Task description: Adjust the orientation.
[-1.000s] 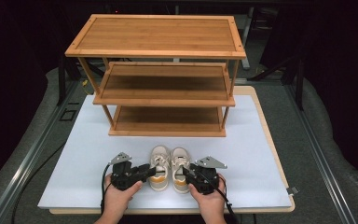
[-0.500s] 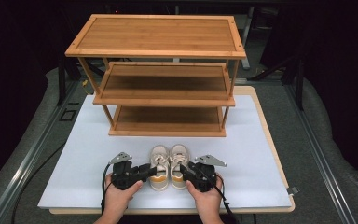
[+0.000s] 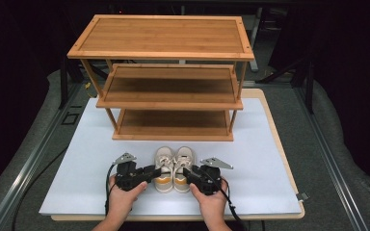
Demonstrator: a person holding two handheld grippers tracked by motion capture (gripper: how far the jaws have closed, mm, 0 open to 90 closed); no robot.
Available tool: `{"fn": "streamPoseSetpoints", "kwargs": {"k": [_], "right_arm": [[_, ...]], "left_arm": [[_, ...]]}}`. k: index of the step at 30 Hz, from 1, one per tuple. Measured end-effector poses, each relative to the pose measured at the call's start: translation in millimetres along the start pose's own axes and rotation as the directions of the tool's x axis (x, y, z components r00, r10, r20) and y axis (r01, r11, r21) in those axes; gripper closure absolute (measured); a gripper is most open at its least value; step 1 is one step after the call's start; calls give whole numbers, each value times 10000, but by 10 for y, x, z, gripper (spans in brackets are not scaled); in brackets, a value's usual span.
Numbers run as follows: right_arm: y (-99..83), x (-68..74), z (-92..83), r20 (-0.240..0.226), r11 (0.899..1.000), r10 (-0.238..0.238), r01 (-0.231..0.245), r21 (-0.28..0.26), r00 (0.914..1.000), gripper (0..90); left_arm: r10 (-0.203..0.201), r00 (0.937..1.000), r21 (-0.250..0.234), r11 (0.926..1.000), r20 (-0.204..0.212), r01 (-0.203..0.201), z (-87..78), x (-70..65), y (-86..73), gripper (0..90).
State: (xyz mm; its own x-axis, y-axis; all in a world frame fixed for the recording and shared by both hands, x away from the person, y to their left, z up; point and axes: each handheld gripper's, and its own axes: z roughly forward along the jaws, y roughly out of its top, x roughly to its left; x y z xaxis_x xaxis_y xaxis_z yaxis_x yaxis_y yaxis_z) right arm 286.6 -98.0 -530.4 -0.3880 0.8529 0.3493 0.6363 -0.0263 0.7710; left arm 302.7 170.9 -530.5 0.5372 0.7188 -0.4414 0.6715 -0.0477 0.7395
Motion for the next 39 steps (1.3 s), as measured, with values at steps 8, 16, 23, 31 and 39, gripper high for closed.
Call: {"fn": "streamPoseSetpoints", "kwargs": {"k": [8, 16, 23, 31, 39], "right_arm": [[-18, -43, -9, -96, 9998, -150, 149, -133, 9998, 498], [-32, -22, -64, -296, 9993, -277, 270, -249, 9992, 594], [0, -22, -13, -599, 9998, 81, -91, -165, 9982, 573], [12, -41, 22, -782, 9998, -100, 88, -154, 9969, 516], [7, -92, -4, -851, 9999, -39, 30, -103, 9964, 479]], "left_arm": [[65, 9999, -156, 9999, -112, -67, -7, -7, -20, 565], [89, 9997, -240, 9997, -222, -94, 0, -26, -28, 566], [91, 9995, -161, 9998, -297, -96, -23, 5, -7, 567], [254, 9991, -494, 9984, -352, -271, -34, 35, -33, 554], [223, 9987, -775, 9967, -450, -257, -43, 18, -69, 535]]}}
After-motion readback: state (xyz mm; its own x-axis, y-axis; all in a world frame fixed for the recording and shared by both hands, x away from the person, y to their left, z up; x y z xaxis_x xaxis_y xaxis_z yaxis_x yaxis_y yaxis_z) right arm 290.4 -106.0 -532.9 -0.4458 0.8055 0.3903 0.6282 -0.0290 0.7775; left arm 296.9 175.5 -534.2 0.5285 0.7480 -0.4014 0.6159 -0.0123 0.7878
